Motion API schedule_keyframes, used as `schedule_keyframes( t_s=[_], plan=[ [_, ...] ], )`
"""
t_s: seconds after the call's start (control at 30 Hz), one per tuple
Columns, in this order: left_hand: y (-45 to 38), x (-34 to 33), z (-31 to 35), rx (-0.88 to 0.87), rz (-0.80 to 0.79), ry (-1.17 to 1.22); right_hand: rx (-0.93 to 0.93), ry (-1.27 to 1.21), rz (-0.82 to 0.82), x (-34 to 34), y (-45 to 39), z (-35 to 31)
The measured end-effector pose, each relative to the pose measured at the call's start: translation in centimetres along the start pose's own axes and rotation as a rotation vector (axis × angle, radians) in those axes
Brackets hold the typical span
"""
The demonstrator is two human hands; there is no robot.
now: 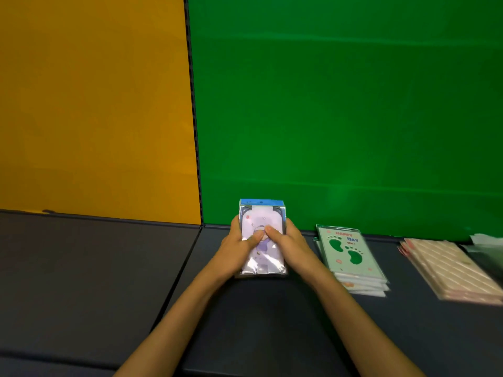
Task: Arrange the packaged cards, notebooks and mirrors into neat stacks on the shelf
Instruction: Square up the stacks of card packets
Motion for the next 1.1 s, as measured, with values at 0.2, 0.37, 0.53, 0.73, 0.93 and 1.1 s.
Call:
schedule_keyframes(
  t_s=[0.2,0.37,0.53,0.73,0.93,1.1],
  plan=[
    [-0.7,1.1,-2.7,0.237,0.053,-0.017,-0.117,0.176,-0.031,-1.2,-1.0,1.4],
    [-1.2,2.1,-2.7,0.235,0.141,-0.107,-0.102,0.282,-0.006,-1.8,-2.4,1.9],
    [-4.0,4.3,-7.0,0.307,0.148,-0.336,-0.127,0.356,-0.042,-2.2,-2.8,2.9],
    [-0.9,4.7,-5.2,0.347,0.056,-0.164,-0.022,0.259,-0.186,-0.9,0.9,1.1],
    [3.1,2.4,-2.0,0.119,-0.212,-0.524,0.138,0.373,-0.328,-2.4,3.4,0.7],
    [2.5,3.0,-1.4,-0.035,-0.065,-0.646,0.2,0.587,-0.207,-2.9,3.0,-0.2]
  ],
)
Point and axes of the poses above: each hand's wrist, its own y-axis away from the middle knuckle, its own x-axis out of the back of the hand, z = x × y, the point moved 10 cm from there along -y, towards the middle knuckle, and after that the axes turned 12 degrees about y, right-handed, at the moved point
